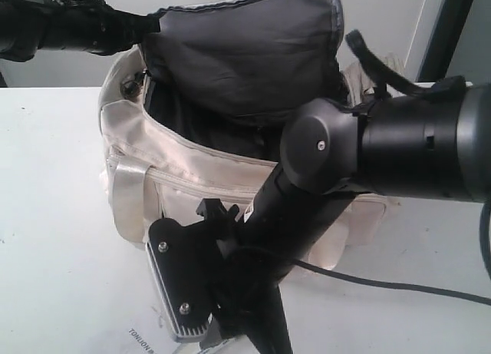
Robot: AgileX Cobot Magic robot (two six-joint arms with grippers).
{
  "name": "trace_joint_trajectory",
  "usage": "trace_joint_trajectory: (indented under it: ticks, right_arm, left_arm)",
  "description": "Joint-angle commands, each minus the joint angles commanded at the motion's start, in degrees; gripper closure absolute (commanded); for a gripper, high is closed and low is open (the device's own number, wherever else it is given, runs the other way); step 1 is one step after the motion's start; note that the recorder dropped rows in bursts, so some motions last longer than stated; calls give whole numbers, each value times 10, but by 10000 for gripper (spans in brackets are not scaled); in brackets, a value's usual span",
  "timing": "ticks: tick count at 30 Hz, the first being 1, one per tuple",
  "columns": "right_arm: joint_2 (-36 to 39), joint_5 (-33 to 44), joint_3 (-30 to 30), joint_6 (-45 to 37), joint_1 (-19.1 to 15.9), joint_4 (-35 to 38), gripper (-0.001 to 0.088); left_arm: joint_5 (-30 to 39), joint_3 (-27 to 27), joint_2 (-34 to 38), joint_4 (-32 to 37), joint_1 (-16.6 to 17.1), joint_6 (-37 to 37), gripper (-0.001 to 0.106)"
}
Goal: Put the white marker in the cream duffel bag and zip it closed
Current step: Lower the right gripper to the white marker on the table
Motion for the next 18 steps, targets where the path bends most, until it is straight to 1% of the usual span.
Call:
trace_joint_trajectory:
  ticks: [9,16,18]
  right_arm:
    - [39,-12,0,0,0,-9,473]
    - [85,-64,0,4,0,-9,475]
    - [96,-67,0,4,1,-9,475]
  left_arm:
    - [0,0,0,0,0,0,1053]
    - [0,0,0,0,0,0,1053]
    - [0,0,0,0,0,0,1053]
